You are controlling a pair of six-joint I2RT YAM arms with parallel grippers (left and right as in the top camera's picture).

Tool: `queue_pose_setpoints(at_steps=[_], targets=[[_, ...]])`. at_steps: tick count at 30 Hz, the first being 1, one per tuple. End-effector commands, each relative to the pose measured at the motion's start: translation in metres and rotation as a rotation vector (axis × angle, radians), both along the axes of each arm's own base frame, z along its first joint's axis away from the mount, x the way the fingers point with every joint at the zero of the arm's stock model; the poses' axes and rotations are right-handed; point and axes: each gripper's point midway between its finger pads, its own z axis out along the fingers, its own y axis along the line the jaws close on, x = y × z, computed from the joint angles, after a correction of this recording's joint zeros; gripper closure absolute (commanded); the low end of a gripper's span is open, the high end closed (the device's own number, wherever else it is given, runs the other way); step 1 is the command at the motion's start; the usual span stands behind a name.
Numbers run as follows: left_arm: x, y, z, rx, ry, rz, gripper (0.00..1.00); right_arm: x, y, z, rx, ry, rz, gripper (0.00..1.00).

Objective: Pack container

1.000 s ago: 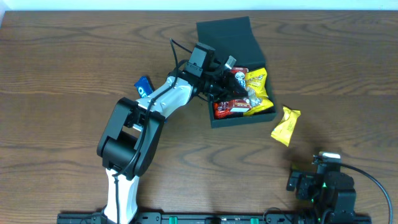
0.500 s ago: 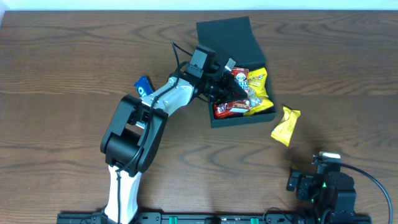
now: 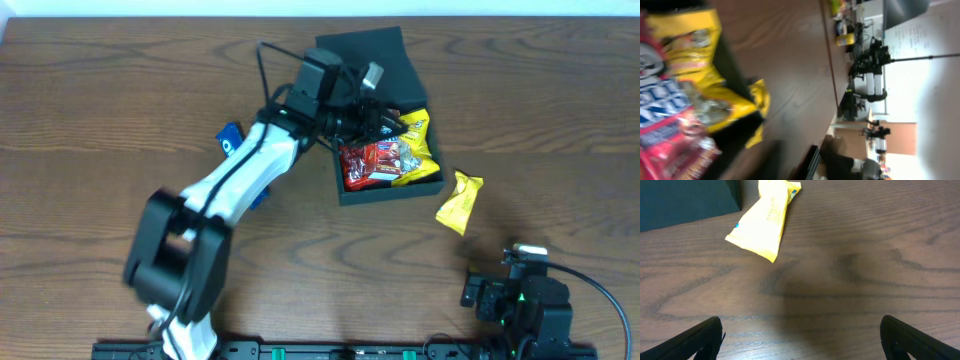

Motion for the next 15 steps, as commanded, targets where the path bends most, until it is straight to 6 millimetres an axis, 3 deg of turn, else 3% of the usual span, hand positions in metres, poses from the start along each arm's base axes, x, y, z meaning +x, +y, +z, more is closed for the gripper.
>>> queue_pose_setpoints(at_steps=[1, 5, 8, 12, 15], targets=[[0.001, 0.012, 0.017, 0.097, -0.111, 0.085, 0.44, -0.001, -0.001, -0.002, -0.004, 0.005, -0.004, 0.01], [0.001, 0.061, -0.009, 0.447, -0.137, 0.296, 0.30, -0.001, -0.001, -0.002, -0.004, 0.005, -0.004, 0.01], [-0.007, 0.113, -0.025, 0.730, -0.148, 0.434, 0.22, -0.001, -0.001, -0.002, -0.004, 0.005, -0.004, 0.01], [-0.029, 0.174, -0.030, 1.024, -0.143, 0.521, 0.13, -0.001, -0.001, -0.002, -0.004, 0.005, -0.004, 0.01], [-0.046, 0.196, -0.031, 1.117, -0.111, 0.519, 0.11, -0.001, -0.001, -0.002, -0.004, 0.005, -0.004, 0.01]])
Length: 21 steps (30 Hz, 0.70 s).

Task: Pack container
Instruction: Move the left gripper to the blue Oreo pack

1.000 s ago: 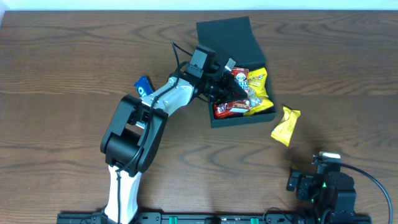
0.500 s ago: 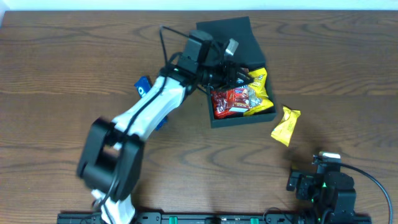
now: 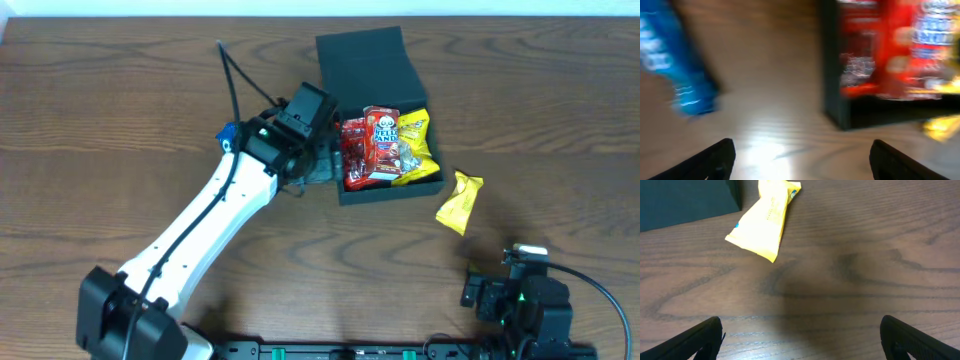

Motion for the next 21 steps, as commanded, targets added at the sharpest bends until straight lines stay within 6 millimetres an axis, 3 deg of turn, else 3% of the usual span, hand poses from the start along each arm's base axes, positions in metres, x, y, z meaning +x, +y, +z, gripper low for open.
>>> queue_pose_setpoints(at_steps=[1, 2, 5, 8, 12, 18, 21], targets=[[0.003, 0.039, 0.014, 0.155, -0.089, 0.078, 0.08, -0.001, -0.001, -0.002, -0.004, 0.005, -0.004, 0.01], [0.000, 0.046, 0.015, 0.158, -0.092, 0.120, 0.03, -0.001, -0.001, -0.002, -0.004, 0.005, -0.004, 0.01], [-0.010, 0.066, 0.012, 0.141, -0.078, 0.251, 0.05, -0.001, -0.001, -0.002, -0.004, 0.005, -0.004, 0.01], [-0.020, 0.094, -0.010, 0.139, -0.031, 0.421, 0.05, -0.001, -0.001, -0.002, -0.004, 0.005, -0.004, 0.01], [-0.014, 0.117, -0.037, 0.125, 0.006, 0.513, 0.05, -0.001, -0.001, -0.002, -0.004, 0.005, -0.004, 0.01], [0.007, 0.131, -0.065, 0.075, 0.063, 0.590, 0.05, -0.001, -0.001, -0.002, -0.004, 0.005, -0.004, 0.01], [0.017, 0.126, -0.077, 0.045, 0.078, 0.552, 0.05, -0.001, -0.001, -0.002, -0.004, 0.005, -0.004, 0.01]])
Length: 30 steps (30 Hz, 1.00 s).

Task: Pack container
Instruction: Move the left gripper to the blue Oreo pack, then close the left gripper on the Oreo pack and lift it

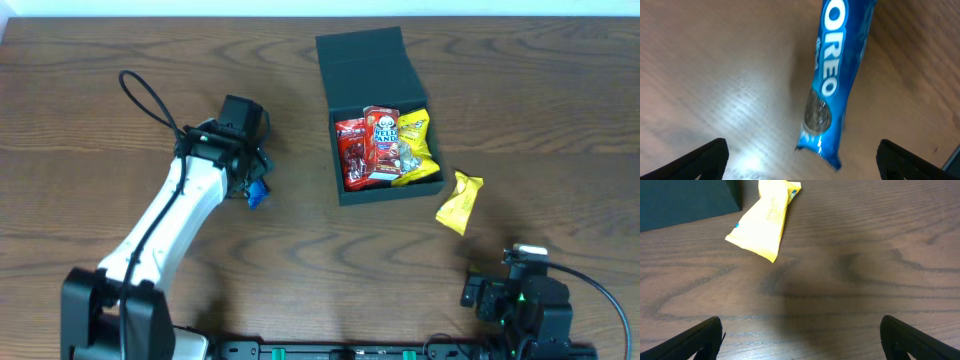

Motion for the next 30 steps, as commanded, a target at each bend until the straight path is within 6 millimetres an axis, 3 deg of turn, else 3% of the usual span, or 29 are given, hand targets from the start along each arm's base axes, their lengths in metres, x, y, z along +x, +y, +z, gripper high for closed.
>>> queue_pose_setpoints(at_steps=[1, 10, 30], targets=[[0.008, -0.010, -0.017, -0.058, 0.027, -0.057, 0.04, -0.001, -0.001, -0.002, -0.004, 0.005, -0.004, 0.01], [0.019, -0.012, -0.048, -0.062, 0.067, -0.069, 0.05, -0.001, -0.001, -0.002, -0.004, 0.005, -0.004, 0.01], [0.040, 0.002, -0.074, 0.001, 0.053, -0.124, 0.05, -0.001, -0.001, -0.002, -0.004, 0.005, -0.004, 0.01]])
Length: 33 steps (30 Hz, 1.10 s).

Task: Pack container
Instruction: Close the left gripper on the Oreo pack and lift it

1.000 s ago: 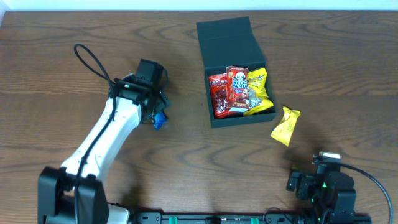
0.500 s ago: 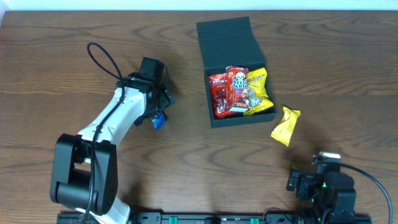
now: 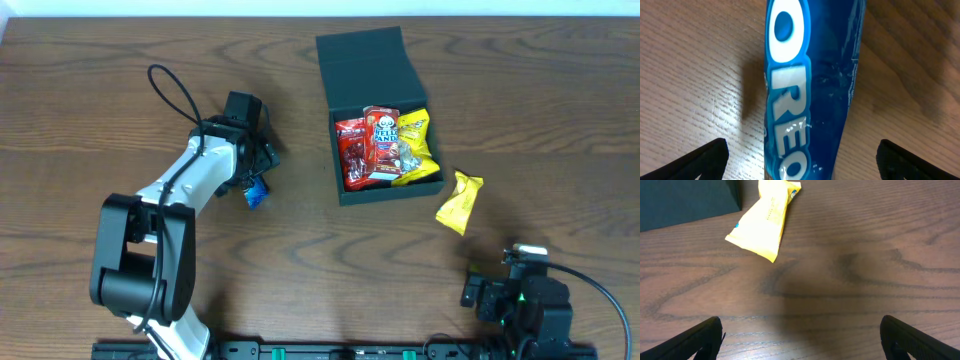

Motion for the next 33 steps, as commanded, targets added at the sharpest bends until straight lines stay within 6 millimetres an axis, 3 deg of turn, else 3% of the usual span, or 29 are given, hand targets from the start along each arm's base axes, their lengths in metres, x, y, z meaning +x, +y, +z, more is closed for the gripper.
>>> queue_pose_setpoints(at_steps=[1, 16, 18, 21, 23, 30, 33], targets=[[0.002, 0.011, -0.002, 0.050, -0.004, -0.003, 0.05, -0.001, -0.001, -0.002, -0.004, 0.005, -0.004, 0.01], [0.009, 0.012, -0.011, 0.054, -0.014, -0.024, 0.05, -0.001, -0.001, -0.002, -0.004, 0.005, -0.004, 0.01], [0.010, 0.012, -0.011, 0.054, -0.018, -0.024, 0.00, -0.001, -0.001, -0.002, -0.004, 0.005, -0.004, 0.01], [0.012, 0.011, -0.011, 0.053, -0.024, -0.024, 0.20, -0.001, -0.001, -0.002, -0.004, 0.005, -0.004, 0.01], [0.012, 0.011, -0.011, 0.052, -0.026, -0.024, 0.26, -0.001, -0.001, -0.002, -0.004, 0.005, -0.004, 0.01], [0.013, 0.011, -0.010, 0.052, -0.028, -0.024, 0.36, -0.001, -0.001, -0.002, -0.004, 0.005, -0.004, 0.01], [0.014, 0.011, -0.010, 0.051, -0.032, -0.024, 0.35, -0.001, -0.001, -0.002, -0.004, 0.005, -0.004, 0.01]])
